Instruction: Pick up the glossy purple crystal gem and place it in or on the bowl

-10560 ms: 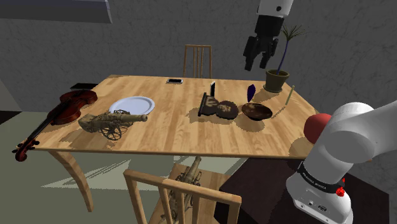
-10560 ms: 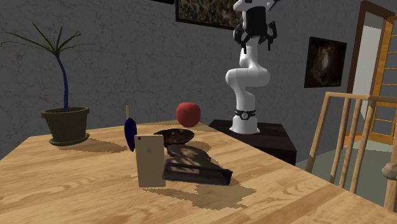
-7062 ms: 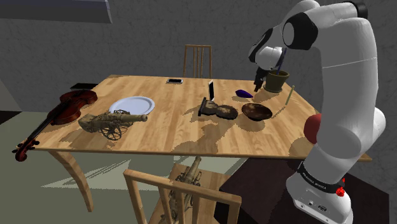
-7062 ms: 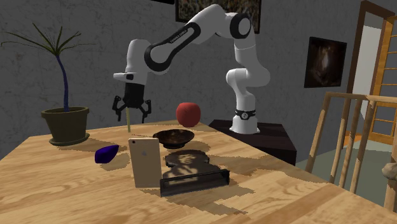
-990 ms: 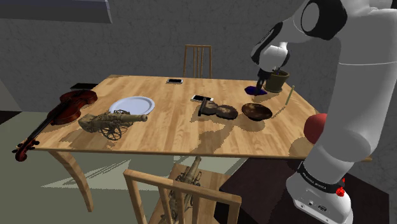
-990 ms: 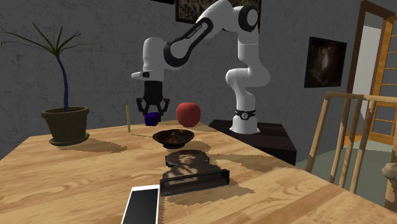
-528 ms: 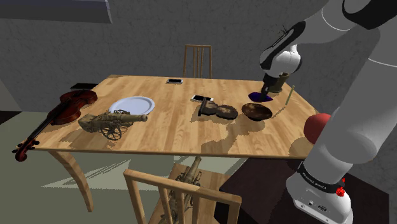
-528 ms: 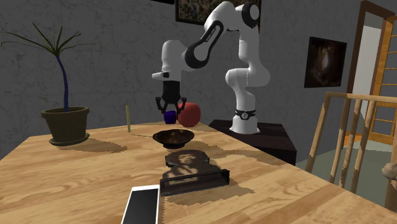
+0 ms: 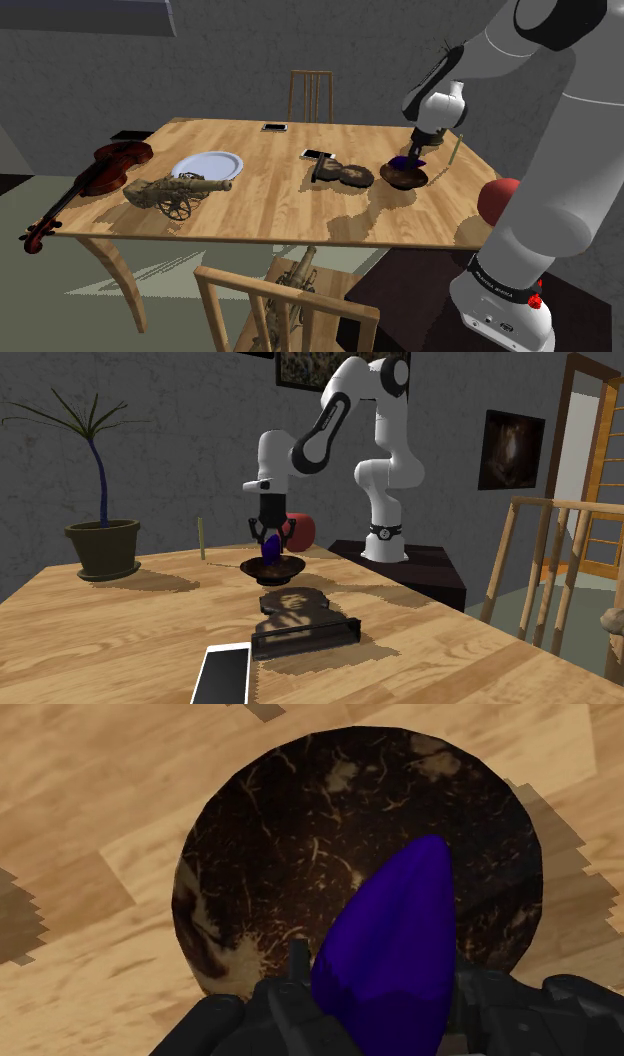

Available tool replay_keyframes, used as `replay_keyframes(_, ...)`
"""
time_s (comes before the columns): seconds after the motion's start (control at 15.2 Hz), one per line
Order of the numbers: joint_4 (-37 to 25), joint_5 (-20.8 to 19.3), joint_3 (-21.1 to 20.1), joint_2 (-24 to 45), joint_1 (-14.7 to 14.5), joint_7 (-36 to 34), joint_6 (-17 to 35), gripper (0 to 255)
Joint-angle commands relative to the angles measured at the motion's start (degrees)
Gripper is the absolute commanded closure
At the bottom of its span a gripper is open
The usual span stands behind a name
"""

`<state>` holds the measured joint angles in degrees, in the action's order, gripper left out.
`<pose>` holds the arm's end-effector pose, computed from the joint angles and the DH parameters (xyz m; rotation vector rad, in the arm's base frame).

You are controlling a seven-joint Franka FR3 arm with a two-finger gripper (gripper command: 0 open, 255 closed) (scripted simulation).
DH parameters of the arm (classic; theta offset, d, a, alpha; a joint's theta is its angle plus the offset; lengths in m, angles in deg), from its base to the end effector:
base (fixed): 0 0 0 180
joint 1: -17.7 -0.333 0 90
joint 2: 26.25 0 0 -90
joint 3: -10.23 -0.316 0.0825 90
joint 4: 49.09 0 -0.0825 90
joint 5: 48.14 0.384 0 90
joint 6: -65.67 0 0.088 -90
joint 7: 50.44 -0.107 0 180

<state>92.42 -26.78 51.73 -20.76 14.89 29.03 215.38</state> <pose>0.3710 -0.3110 0.2712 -3.0677 -0.6234 -0.2474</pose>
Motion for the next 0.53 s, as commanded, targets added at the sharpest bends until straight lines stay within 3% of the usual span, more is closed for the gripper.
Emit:
replay_keyframes(0.0,-0.1,3.4,-0.9,2.1,0.4,2.5,1.1,255)
replay_keyframes(0.2,-0.4,7.9,-2.7,4.7,1.5,5.9,2.4,255)
replay_keyframes(0.46,-0.4,7.9,-2.7,4.7,1.6,5.9,2.5,255)
